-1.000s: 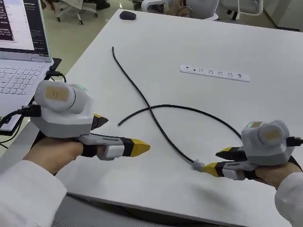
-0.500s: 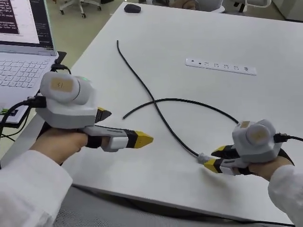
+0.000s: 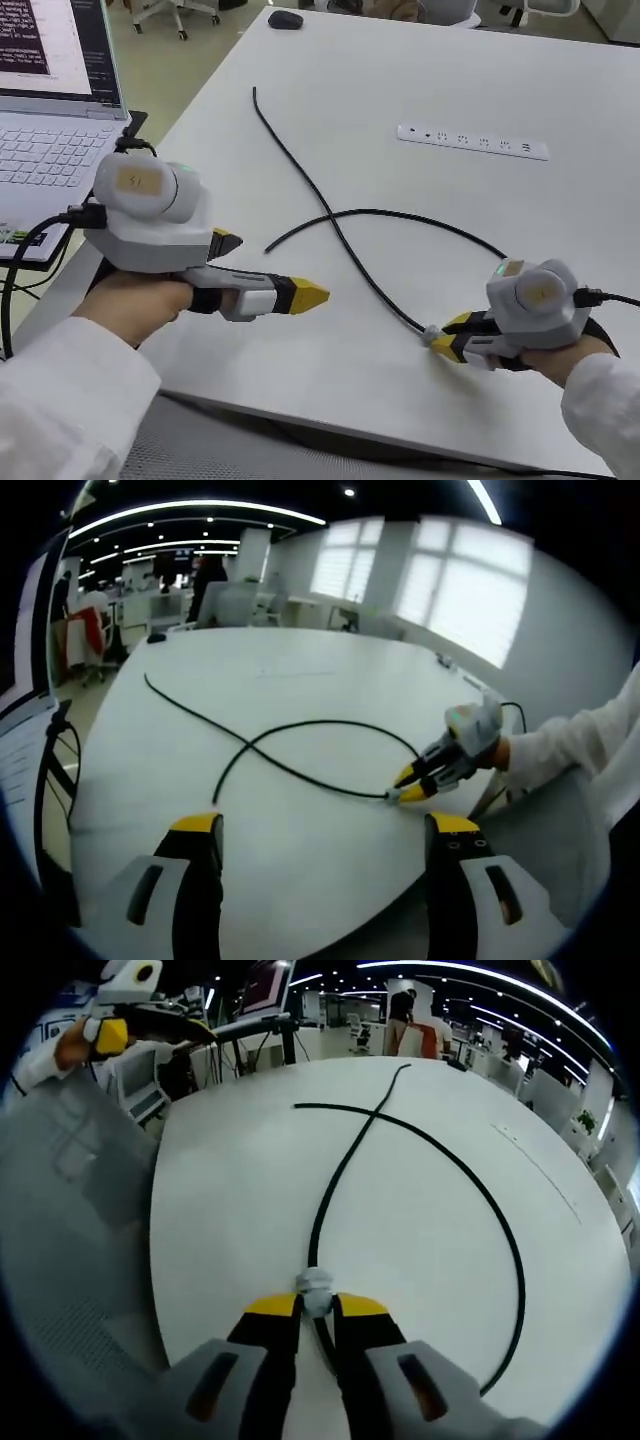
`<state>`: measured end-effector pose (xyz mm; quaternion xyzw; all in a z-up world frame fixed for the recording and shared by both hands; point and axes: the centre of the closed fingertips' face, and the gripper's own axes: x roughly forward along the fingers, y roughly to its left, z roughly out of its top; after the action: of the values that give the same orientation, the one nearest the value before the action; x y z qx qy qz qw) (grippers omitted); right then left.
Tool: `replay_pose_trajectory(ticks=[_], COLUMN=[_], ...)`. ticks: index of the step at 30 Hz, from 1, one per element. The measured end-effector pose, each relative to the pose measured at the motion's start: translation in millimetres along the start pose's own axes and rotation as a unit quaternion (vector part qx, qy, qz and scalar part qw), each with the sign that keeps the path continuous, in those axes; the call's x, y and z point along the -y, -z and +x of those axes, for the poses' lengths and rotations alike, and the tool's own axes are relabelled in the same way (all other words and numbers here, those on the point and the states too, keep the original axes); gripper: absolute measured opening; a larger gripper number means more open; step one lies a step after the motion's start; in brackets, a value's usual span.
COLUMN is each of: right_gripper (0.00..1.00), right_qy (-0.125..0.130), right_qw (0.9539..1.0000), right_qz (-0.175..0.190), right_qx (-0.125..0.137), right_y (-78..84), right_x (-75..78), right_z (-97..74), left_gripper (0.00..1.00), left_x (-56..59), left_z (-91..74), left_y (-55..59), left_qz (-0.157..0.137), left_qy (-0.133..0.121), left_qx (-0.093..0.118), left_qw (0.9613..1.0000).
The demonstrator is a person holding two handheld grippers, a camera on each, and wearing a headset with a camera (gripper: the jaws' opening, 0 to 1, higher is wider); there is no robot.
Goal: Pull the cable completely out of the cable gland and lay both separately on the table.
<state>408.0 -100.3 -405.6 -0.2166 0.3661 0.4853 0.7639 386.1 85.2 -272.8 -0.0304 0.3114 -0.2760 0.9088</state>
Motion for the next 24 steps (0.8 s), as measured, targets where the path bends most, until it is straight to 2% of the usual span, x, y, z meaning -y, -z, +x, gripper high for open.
replay_pose_trajectory(ticks=[9,14,16,19,21,24], right_gripper=[0.11,0.11,0.11,0.1,0.1,0.1], right_qy=[0.005,0.007,0.008,0.012,0.011,0.008], right_qw=[0.9992,0.9981,0.9956,0.9891,0.9875,0.985], right_qz=[-0.03,-0.057,-0.092,-0.146,-0.156,-0.168], right_qx=[0.027,0.024,0.016,0.014,0.018,0.039], right_y=[-25.0,-34.6,-37.8,-46.1,-51.3,-66.5], right_x=[-2.5,-8.5,-12.2,-19.8,-25.5,-35.4], right_z=[-25.2,-37.8,-43.3,-50.4,-54.3,-64.4], left_gripper=[0.82,0.79,0.76,0.73,0.72,0.69], left_x=[3.5,6.2,7.9,10.9,12.1,16.0], left_z=[1.1,1.2,1.2,1.4,1.5,1.5], left_y=[0.5,-0.4,-0.7,-0.6,-0.6,-0.9], left_qz=[0.01,0.02,0.027,0.034,0.037,0.043], left_qy=[0.006,0.011,0.013,0.019,0.02,0.027], left_qx=[-0.003,-0.001,0.0,-0.001,-0.001,0.0], left_qw=[0.9999,0.9997,0.9995,0.9993,0.9991,0.9987])
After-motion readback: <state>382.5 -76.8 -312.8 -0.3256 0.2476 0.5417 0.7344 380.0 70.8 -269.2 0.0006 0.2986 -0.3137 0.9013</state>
